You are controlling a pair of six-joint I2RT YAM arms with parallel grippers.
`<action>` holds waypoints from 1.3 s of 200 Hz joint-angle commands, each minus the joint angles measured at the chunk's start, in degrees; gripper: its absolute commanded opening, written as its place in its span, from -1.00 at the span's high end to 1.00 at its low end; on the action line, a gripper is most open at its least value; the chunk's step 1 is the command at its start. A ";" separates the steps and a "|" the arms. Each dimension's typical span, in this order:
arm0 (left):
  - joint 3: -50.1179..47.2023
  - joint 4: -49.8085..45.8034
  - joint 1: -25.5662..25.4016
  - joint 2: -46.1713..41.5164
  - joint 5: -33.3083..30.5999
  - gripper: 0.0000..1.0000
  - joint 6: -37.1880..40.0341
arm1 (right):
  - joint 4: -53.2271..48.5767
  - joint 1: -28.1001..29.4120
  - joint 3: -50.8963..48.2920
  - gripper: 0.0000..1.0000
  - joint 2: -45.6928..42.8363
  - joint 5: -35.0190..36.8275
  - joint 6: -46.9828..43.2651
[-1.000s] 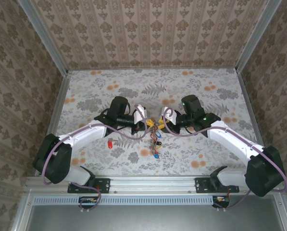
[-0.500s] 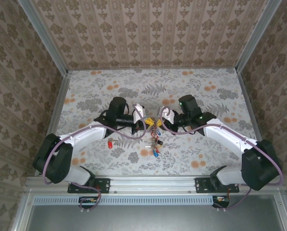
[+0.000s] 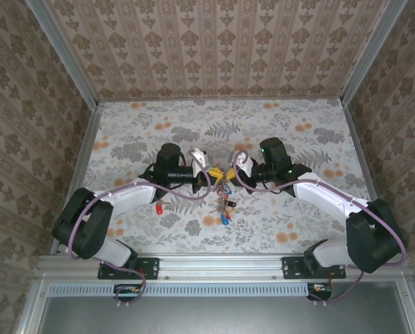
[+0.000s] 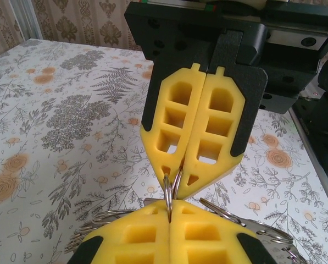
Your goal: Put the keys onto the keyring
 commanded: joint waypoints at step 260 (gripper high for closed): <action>22.31 -31.63 -9.37 12.17 -16.82 1.00 13.73 | -11.30 -8.29 -6.09 0.12 -15.29 20.50 45.18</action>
